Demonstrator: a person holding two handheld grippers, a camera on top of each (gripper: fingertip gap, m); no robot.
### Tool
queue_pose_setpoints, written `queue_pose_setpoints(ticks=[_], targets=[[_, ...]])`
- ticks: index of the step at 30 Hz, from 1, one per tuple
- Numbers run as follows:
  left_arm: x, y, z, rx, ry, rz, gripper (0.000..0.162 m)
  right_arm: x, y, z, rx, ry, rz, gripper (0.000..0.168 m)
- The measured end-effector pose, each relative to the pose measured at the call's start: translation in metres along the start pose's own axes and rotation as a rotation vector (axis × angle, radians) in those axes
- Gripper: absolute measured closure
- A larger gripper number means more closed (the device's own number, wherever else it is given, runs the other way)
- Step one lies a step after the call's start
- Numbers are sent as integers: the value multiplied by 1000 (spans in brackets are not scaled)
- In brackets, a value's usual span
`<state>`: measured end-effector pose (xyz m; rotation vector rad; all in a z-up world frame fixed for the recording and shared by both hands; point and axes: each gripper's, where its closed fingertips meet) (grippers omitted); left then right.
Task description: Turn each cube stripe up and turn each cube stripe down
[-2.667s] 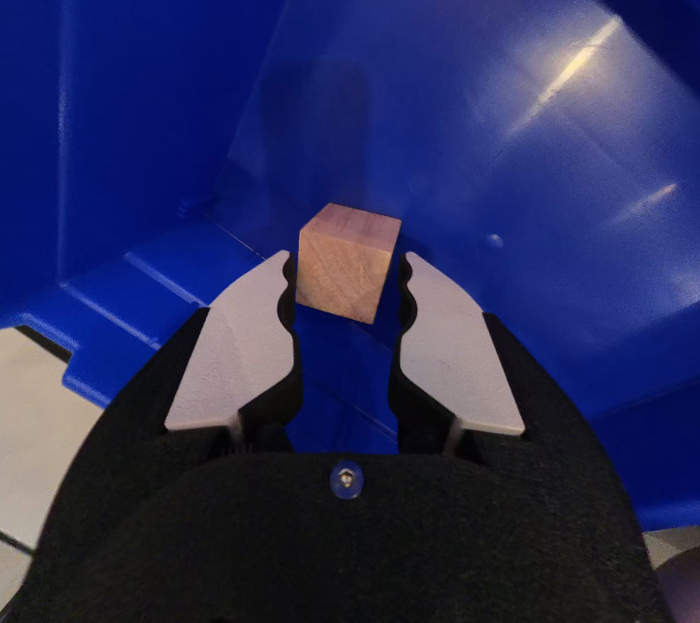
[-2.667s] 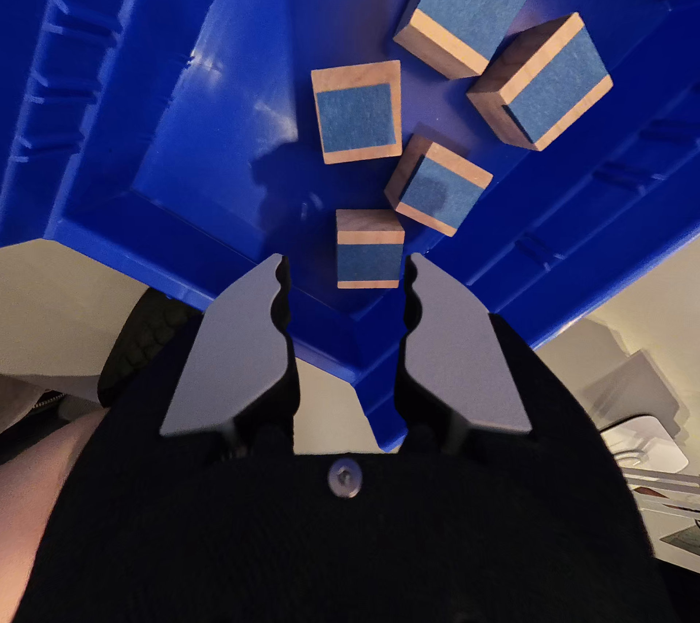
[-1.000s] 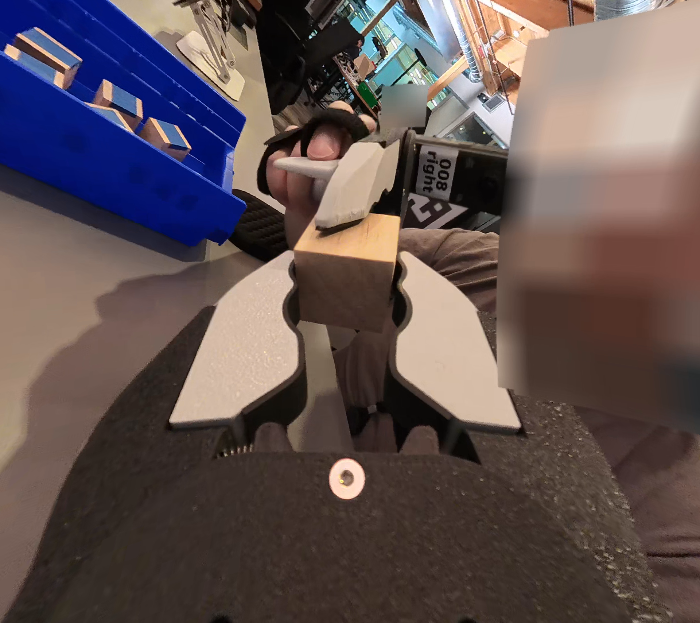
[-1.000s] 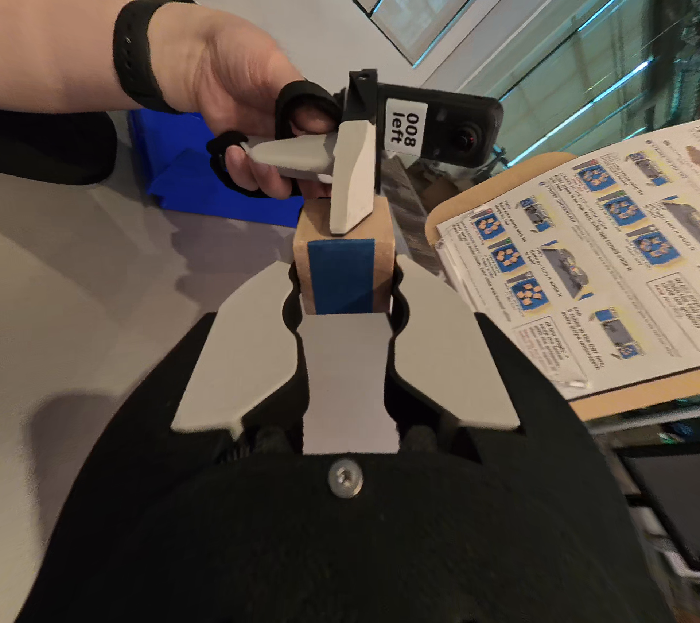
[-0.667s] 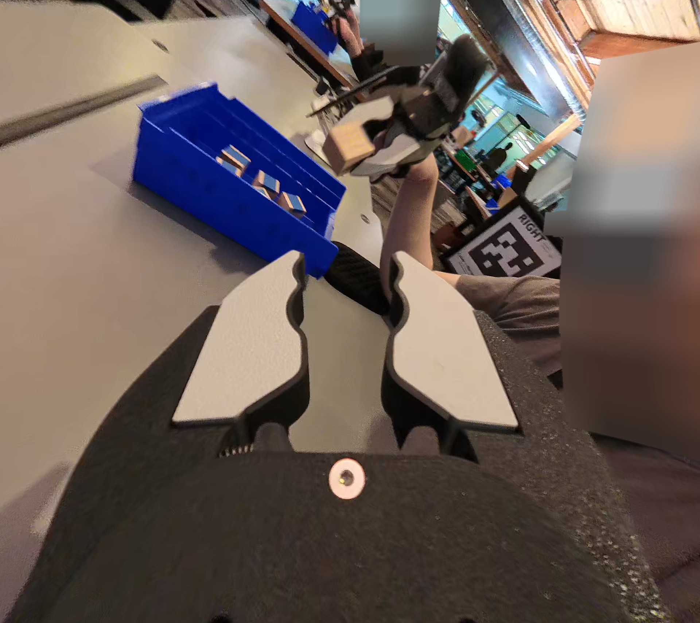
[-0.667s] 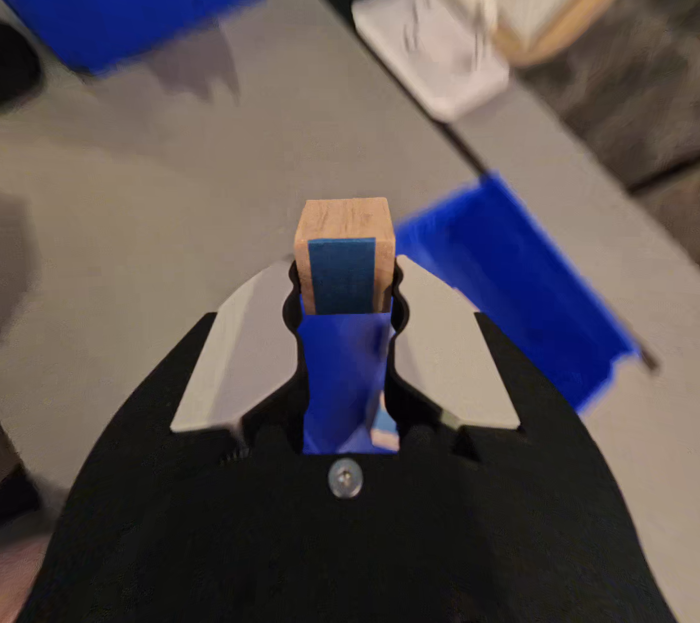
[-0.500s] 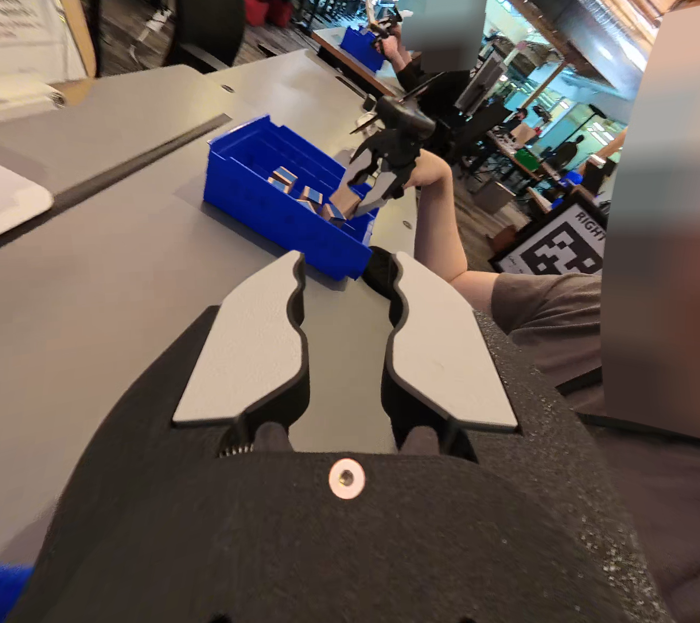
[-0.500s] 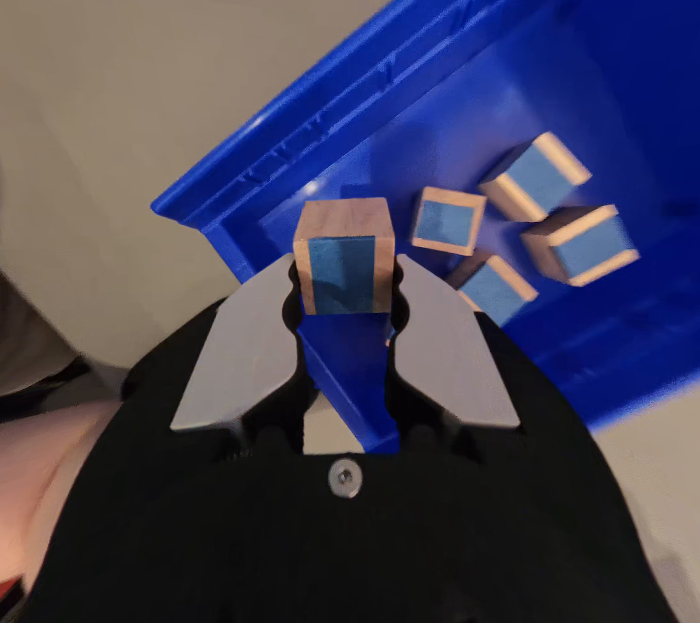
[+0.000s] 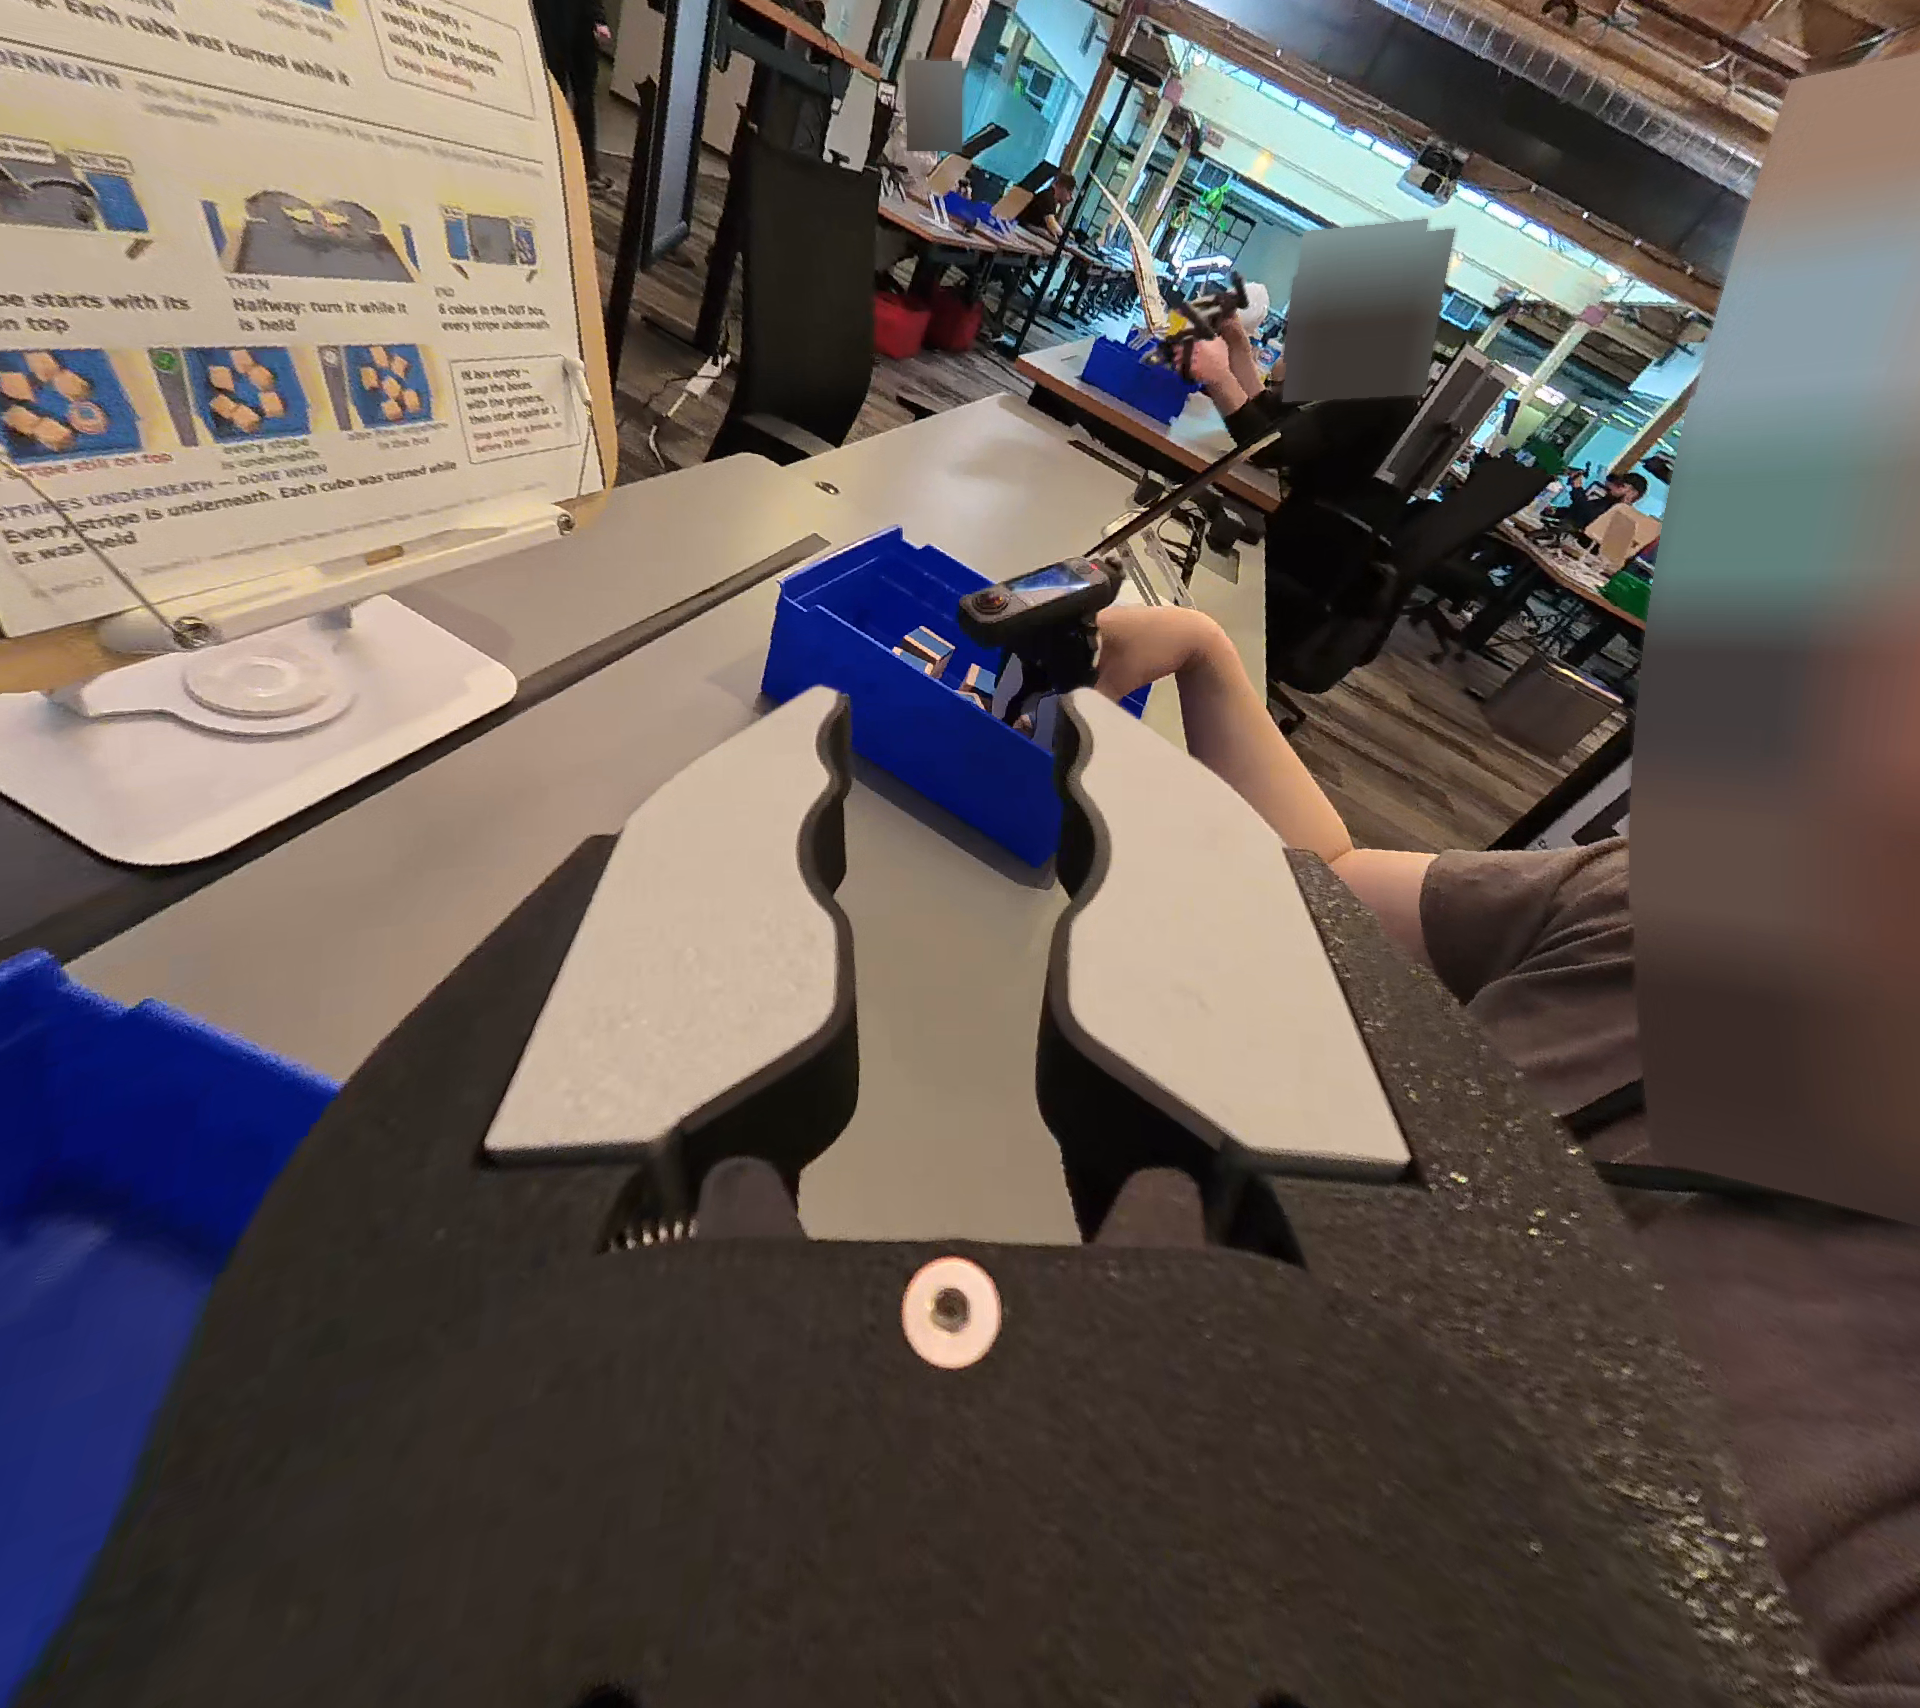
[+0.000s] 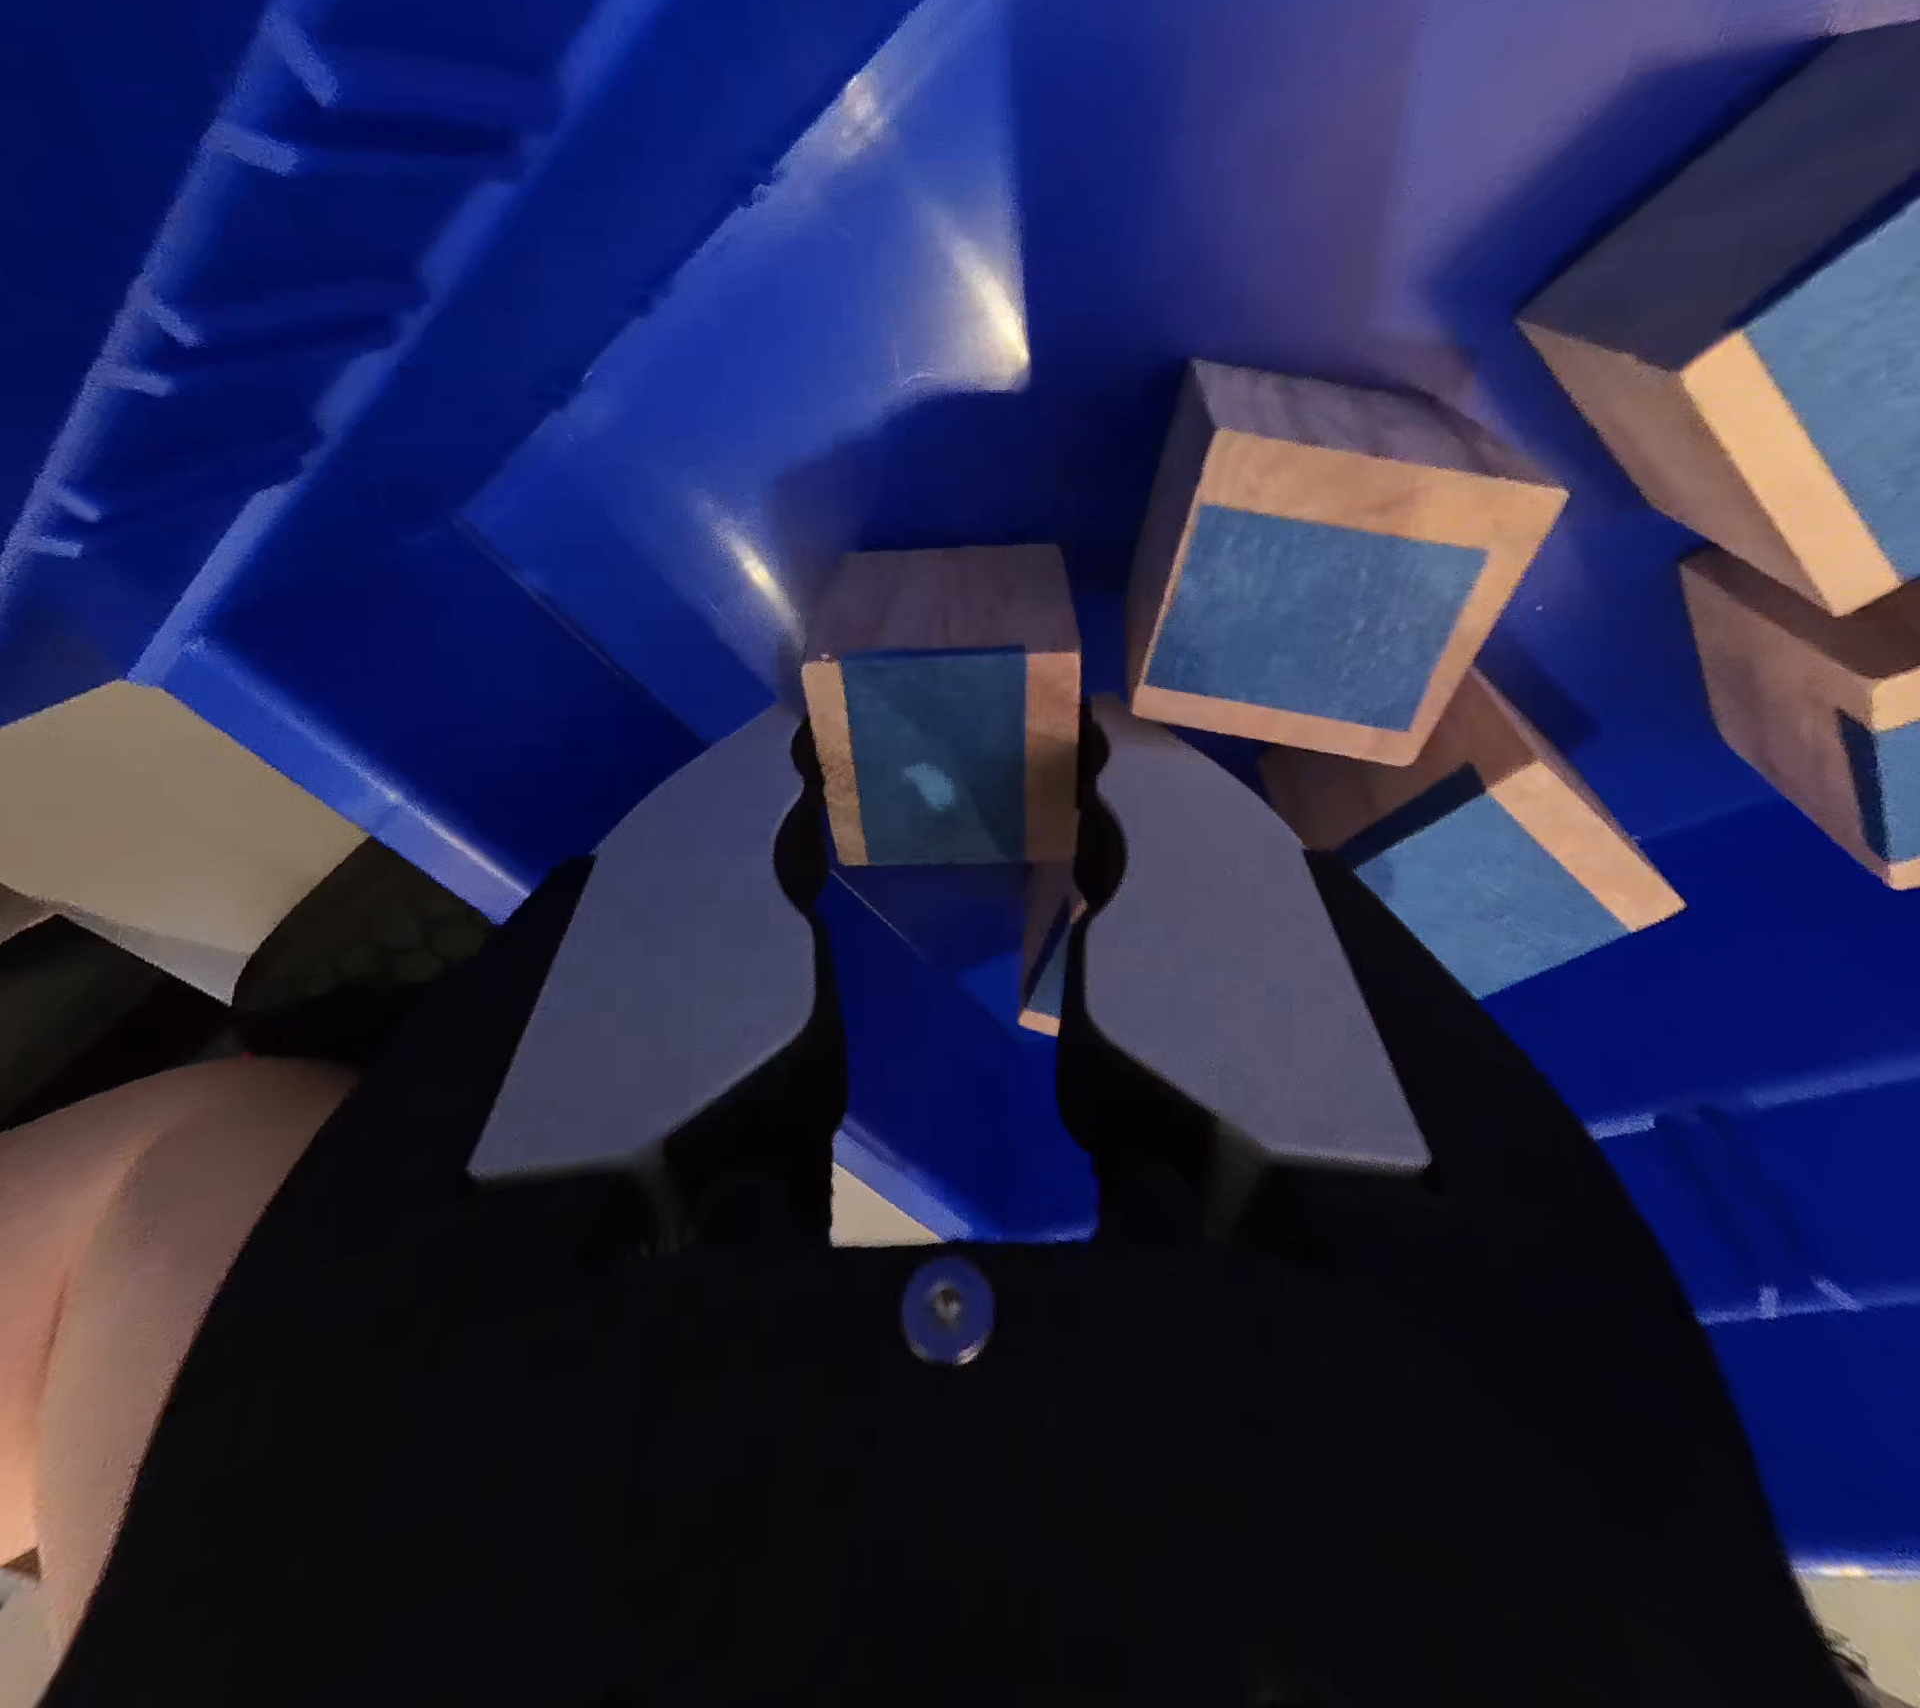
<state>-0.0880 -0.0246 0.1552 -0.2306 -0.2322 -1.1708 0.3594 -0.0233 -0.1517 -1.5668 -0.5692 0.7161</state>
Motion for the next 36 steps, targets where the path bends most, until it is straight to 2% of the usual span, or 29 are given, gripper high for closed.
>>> queue_pose_setpoints(ticks=[3,6,8,10,13,16,19,22,26,29,30,31,36], targets=[[-2,-9,2,8,4,24,125,4,-3,2,12,24,-35,121],[-9,-19,3,12,16,72,125,6,-22,-4,67,50,-66,120],[-20,-30,1,0,25,152,124,6,-46,-3,194,51,-83,119],[-41,-45,-5,-39,36,281,123,23,-79,-3,367,84,-188,119],[-80,-77,-14,-92,53,520,117,76,-134,-15,618,278,-428,120],[-106,-106,-10,-37,89,658,115,116,-159,-33,791,500,-494,120],[-130,-135,-15,-23,101,804,114,130,-139,-36,817,637,-349,119],[-153,-159,-44,-137,20,926,108,141,-103,-42,674,701,-311,119],[-172,-175,-81,-290,-107,988,108,144,-72,-37,576,734,-246,120],[-182,-179,-104,-395,-167,1012,112,142,-59,-35,528,769,-194,131],[-185,-180,-112,-434,-191,1020,112,139,-57,-33,528,769,-163,140],[-188,-181,-120,-472,-212,1025,112,132,-56,-27,536,759,-109,158],[-189,-180,-146,-595,-310,1019,114,131,-55,-27,498,780,-128,160]])
Point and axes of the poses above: each gripper's, where its closed fingertips meet, y out along the fingers, z out of its top, x = y × z across the jaws, and after that the axes turned 6 degrees about y, right-handed
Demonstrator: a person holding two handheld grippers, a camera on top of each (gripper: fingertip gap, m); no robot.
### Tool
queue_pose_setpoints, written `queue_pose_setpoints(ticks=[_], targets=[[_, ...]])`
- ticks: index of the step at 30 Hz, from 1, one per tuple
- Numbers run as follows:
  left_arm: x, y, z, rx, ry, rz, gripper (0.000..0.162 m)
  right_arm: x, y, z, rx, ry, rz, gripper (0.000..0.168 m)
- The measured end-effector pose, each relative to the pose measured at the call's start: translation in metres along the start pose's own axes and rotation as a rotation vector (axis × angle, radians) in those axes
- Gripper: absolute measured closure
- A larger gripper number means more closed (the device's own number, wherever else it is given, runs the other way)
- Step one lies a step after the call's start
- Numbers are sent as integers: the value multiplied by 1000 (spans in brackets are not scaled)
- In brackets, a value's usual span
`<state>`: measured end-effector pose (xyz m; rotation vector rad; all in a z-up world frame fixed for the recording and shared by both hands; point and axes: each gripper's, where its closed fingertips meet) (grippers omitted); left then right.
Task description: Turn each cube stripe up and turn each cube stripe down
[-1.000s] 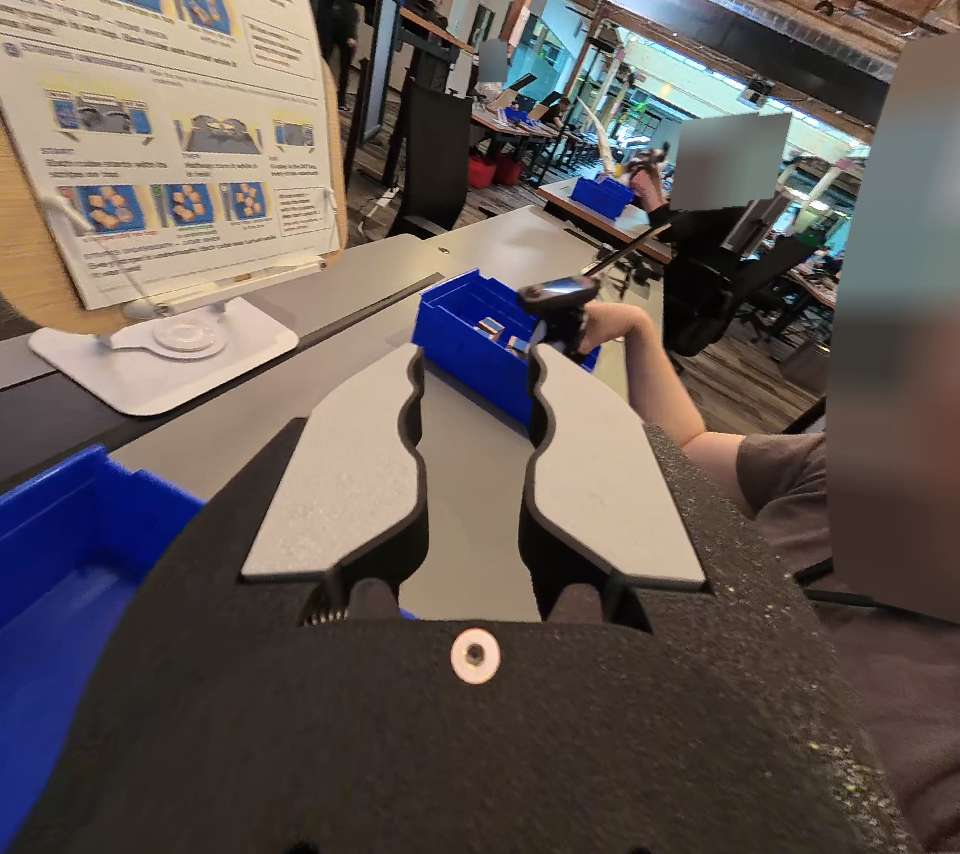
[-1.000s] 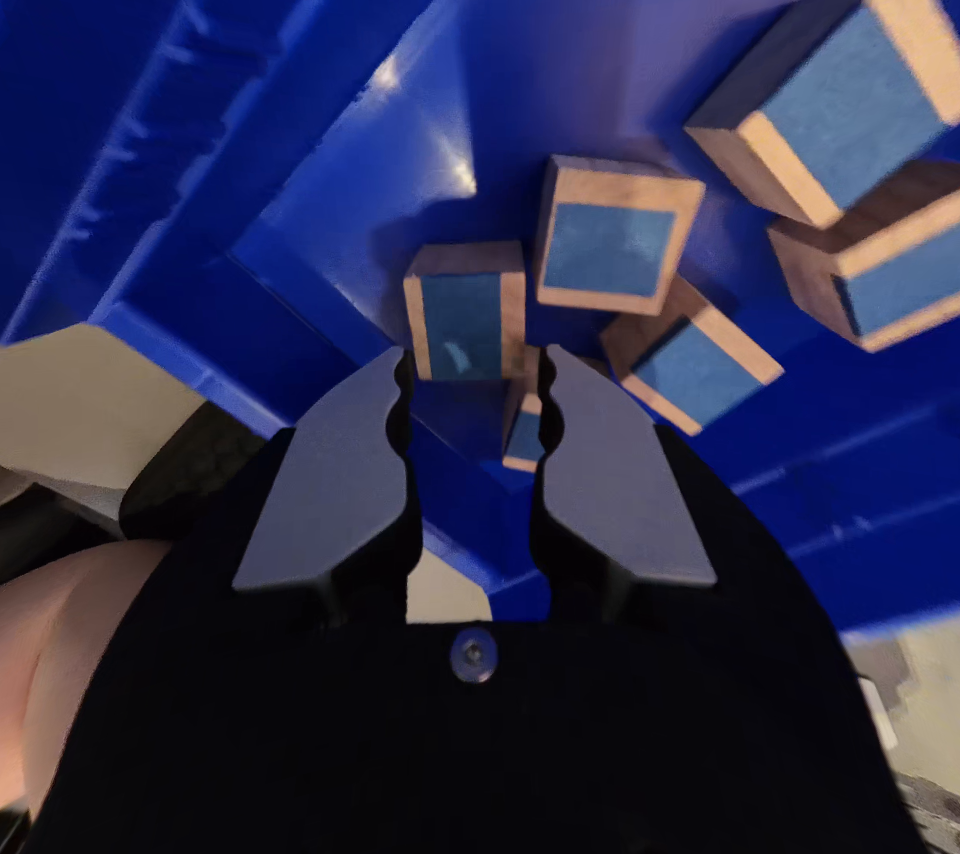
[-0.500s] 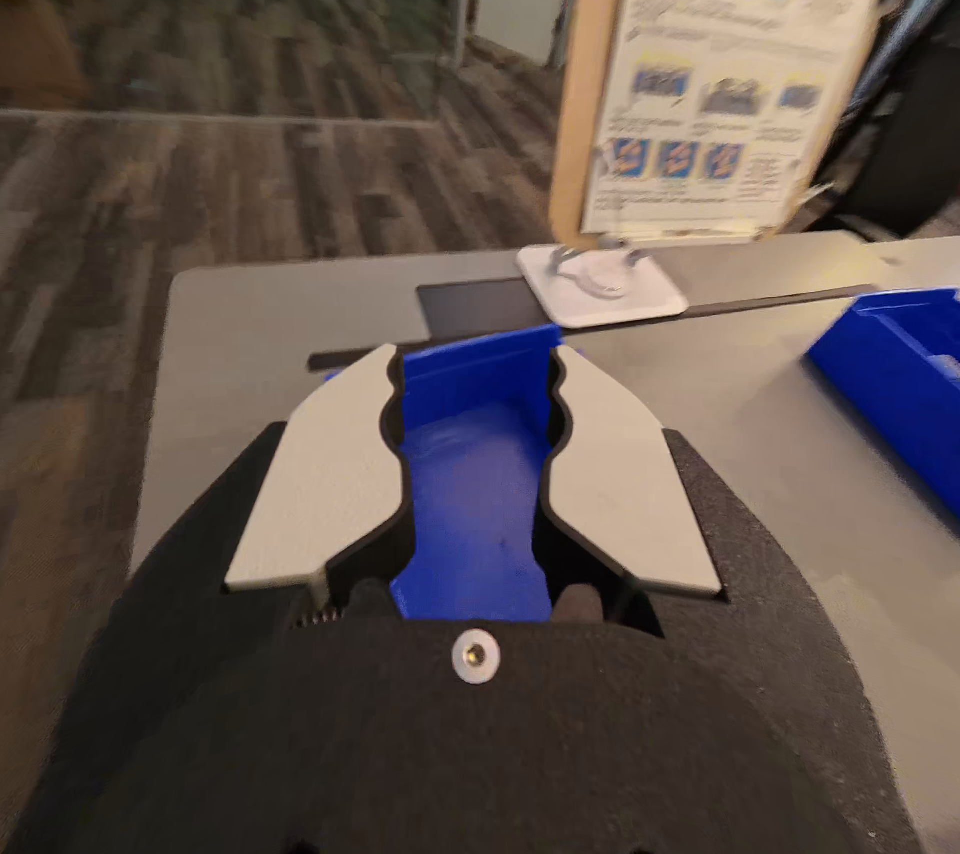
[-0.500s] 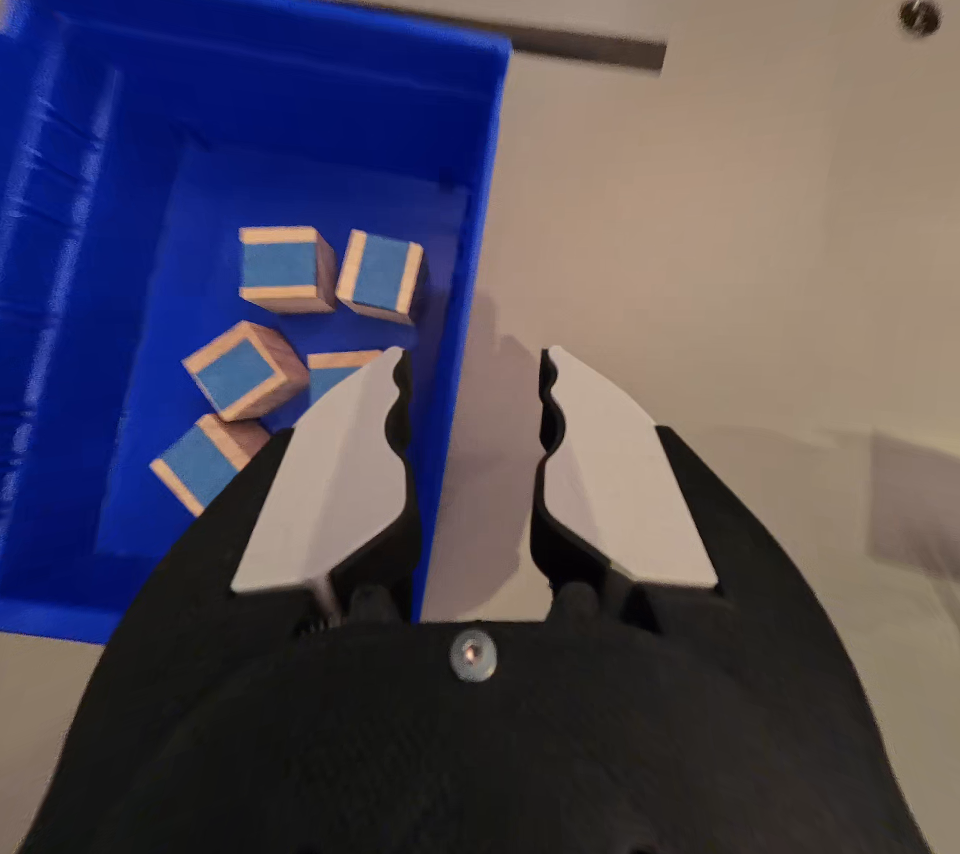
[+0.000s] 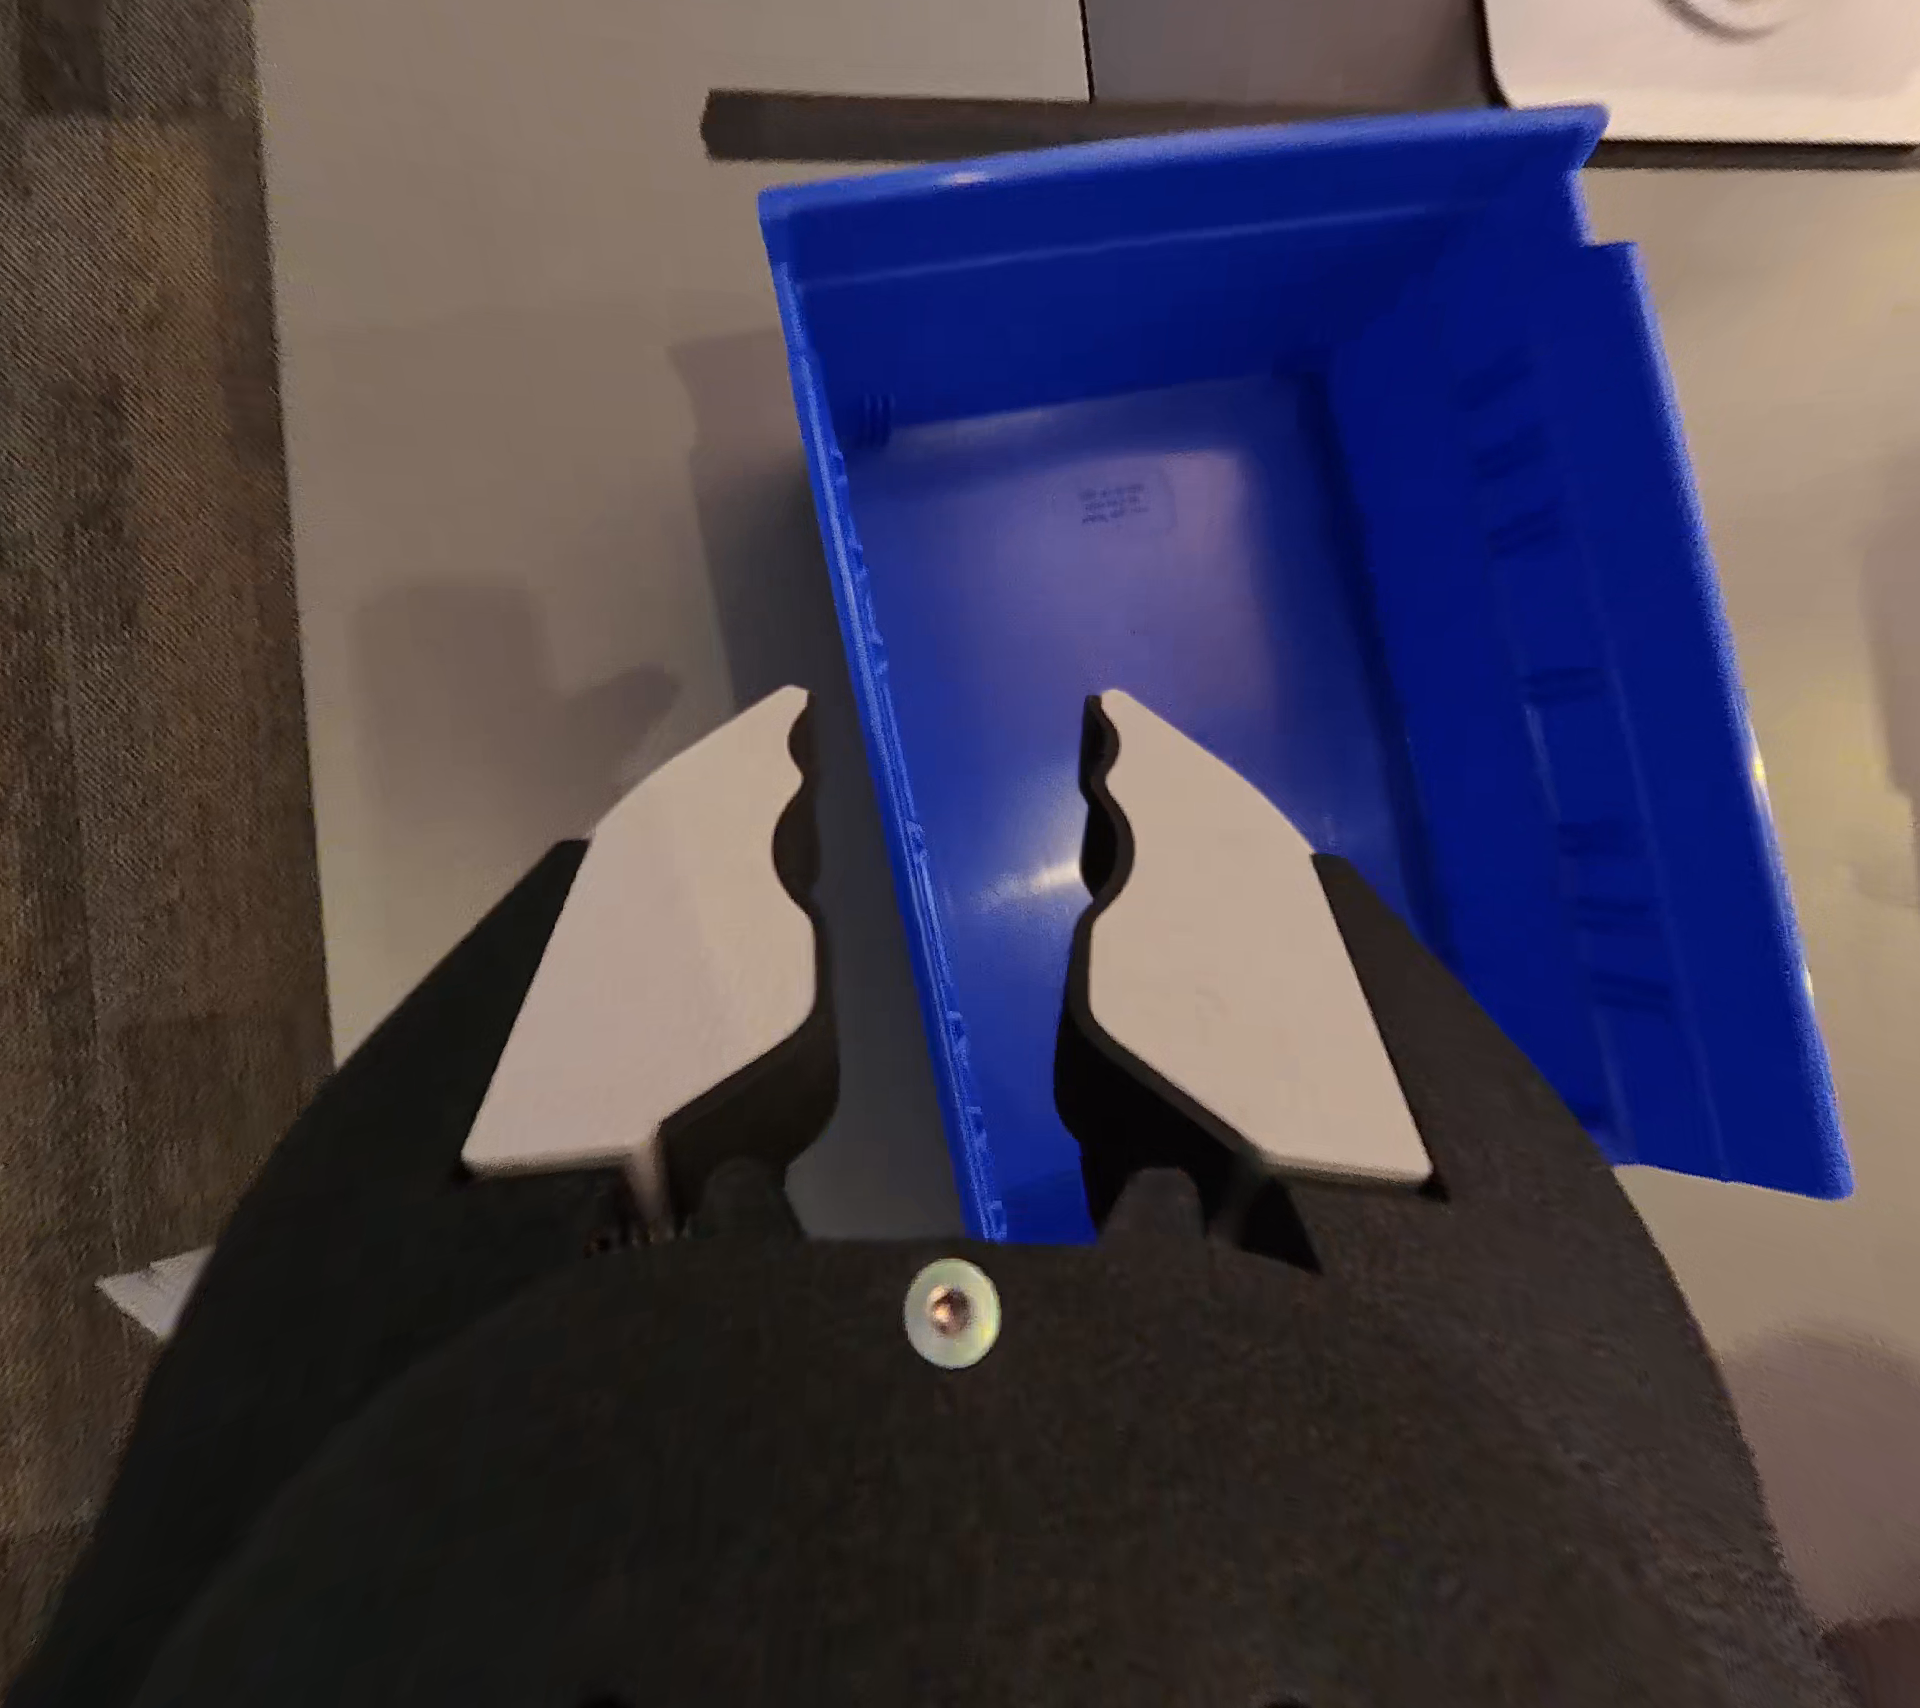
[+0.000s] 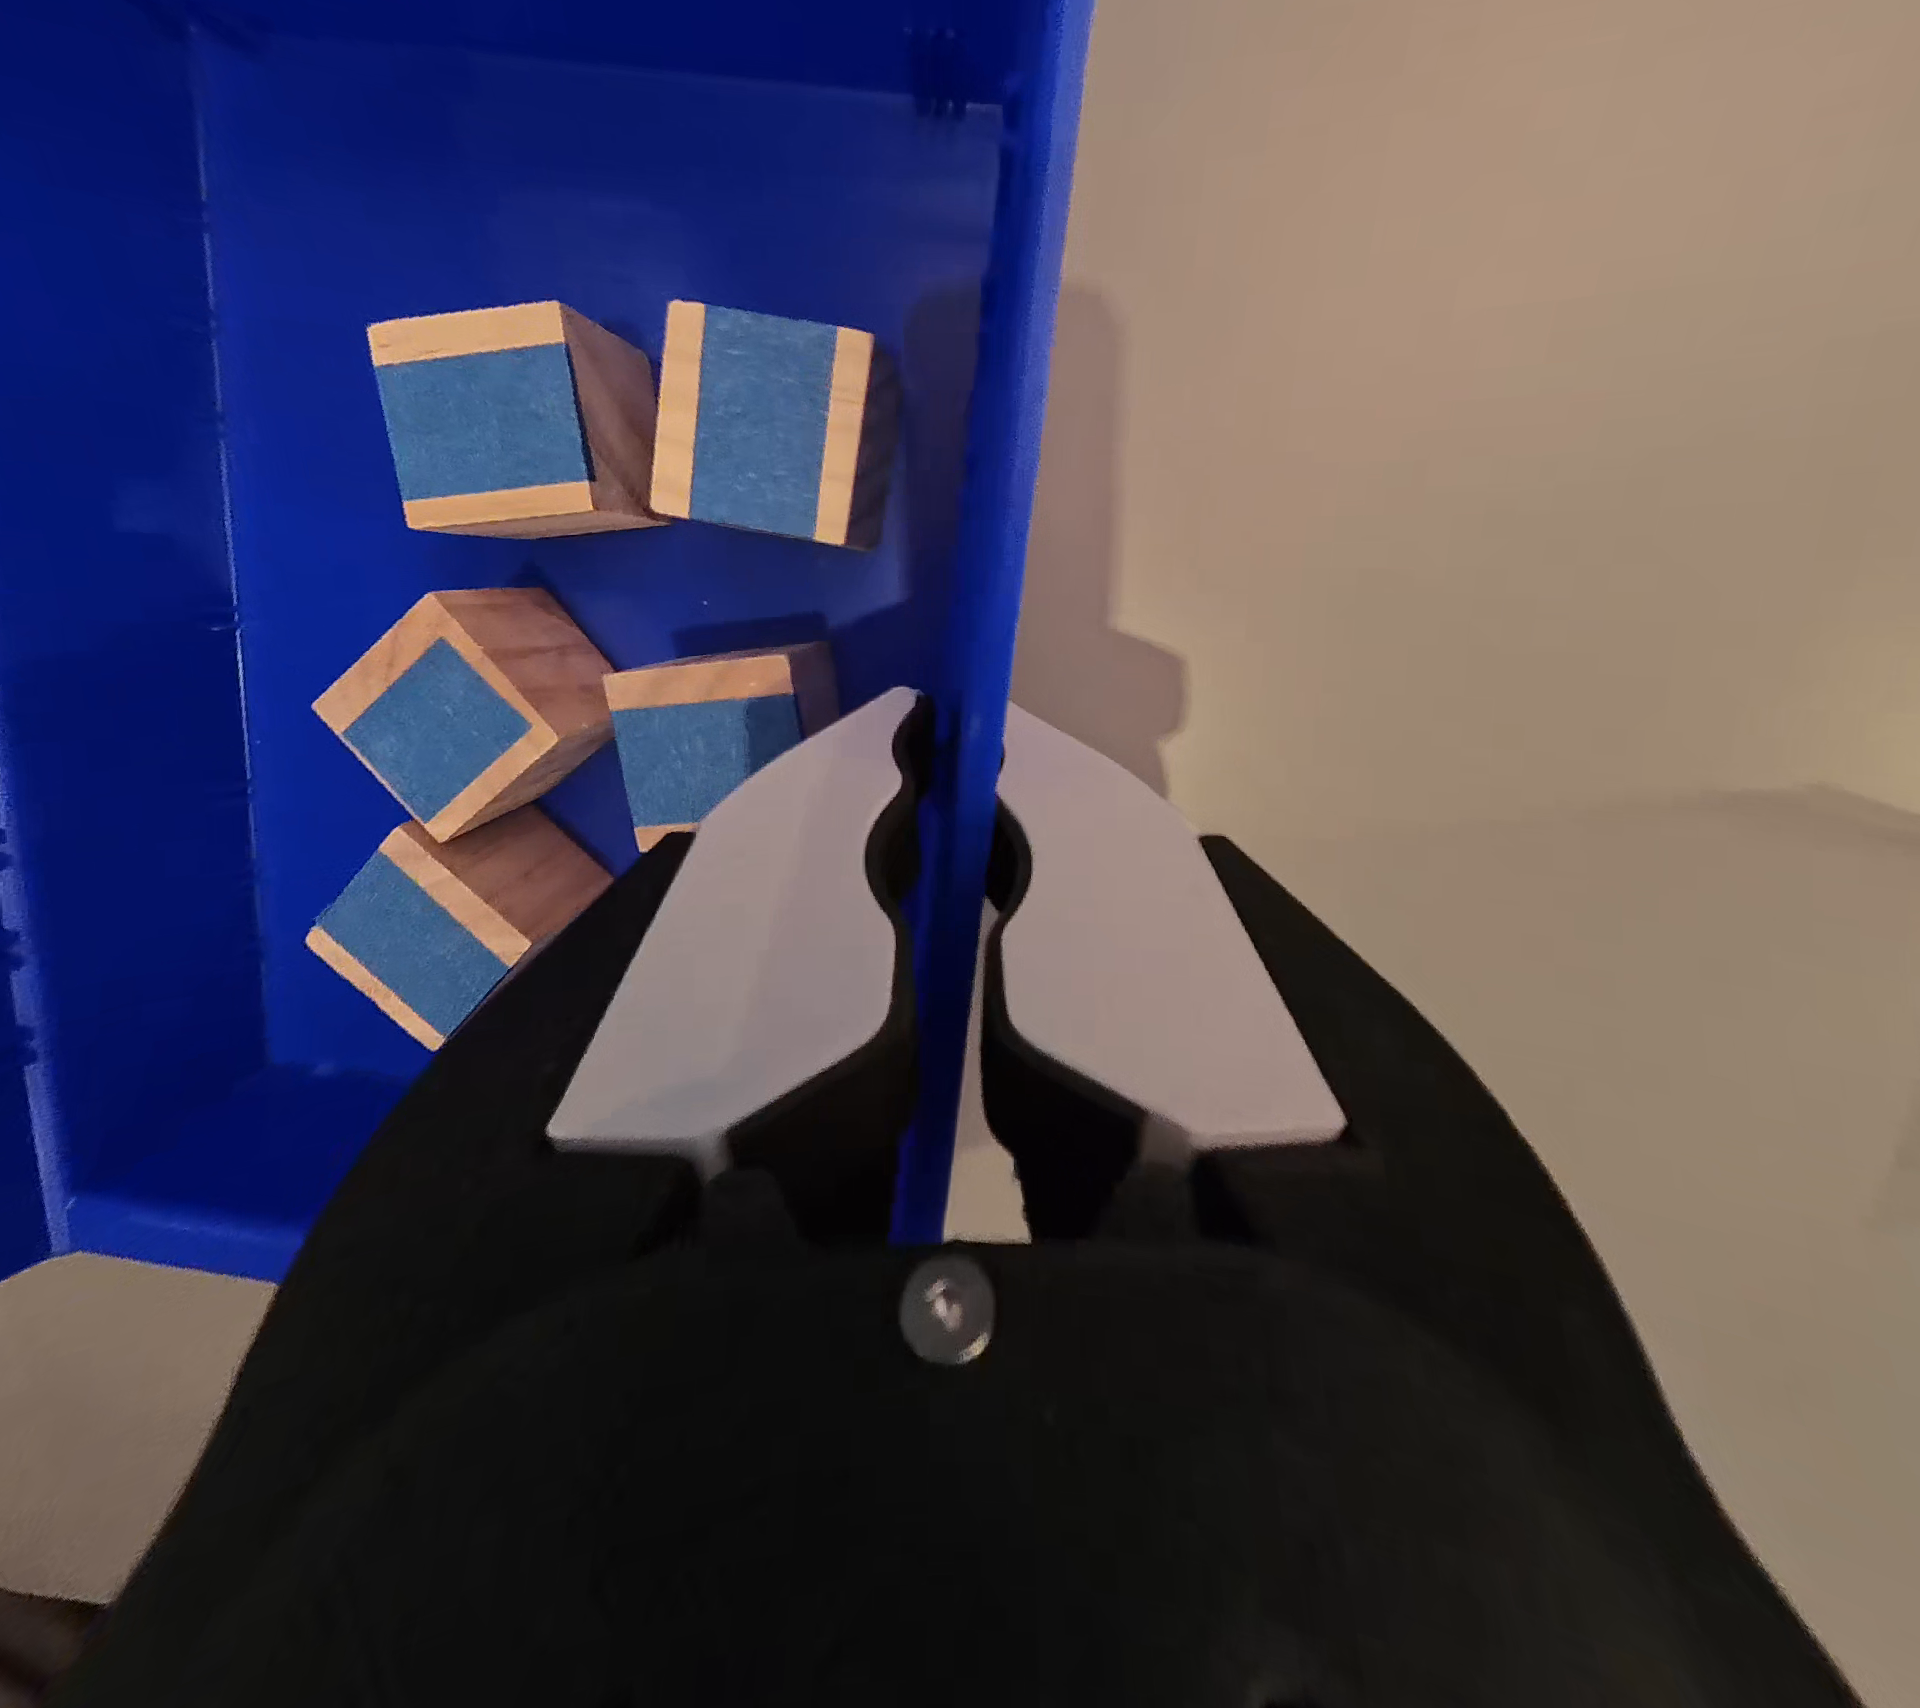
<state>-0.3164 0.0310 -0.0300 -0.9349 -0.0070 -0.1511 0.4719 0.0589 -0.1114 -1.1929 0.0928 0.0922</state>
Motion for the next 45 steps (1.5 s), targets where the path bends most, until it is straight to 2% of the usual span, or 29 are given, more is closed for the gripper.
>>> queue_pose_setpoints(ticks=[4,6,12,16,17,18,21,24,29,34,40,45], targets=[[-9,11,-13,-90,-2,53,115,0,0,0,3,11,1,160],[-12,15,-22,-141,-18,56,120,0,0,0,8,18,9,160],[0,30,-51,-293,-105,-79,122,0,0,-1,9,18,11,160],[-4,43,-68,-417,-85,-38,138,0,0,-1,2,5,6,160],[-3,45,-72,-447,-82,-36,152,0,0,-1,0,3,6,160],[-3,47,-74,-471,-74,-29,156,0,0,-1,-1,1,7,160],[0,46,-74,-494,-35,-2,156,0,0,-2,-7,-3,5,160],[14,50,-71,-499,-26,-45,156,0,0,-2,-12,-5,0,160],[60,57,-67,-544,43,-151,154,-1,0,-2,-15,17,-13,160],[99,71,-54,-556,98,-139,155,-6,0,-6,-36,18,-17,160],[132,80,-48,-565,143,-110,155,-29,-1,-15,-99,-12,-8,160],[157,83,-47,-566,119,-149,155,-52,1,-19,-129,-64,-1,159]])
Point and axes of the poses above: each gripper's, where its closed fingertips meet, y out along the fingers, z out of its top, x = y × z across the jaws, and after that the axes turned 6 degrees about y, right-handed
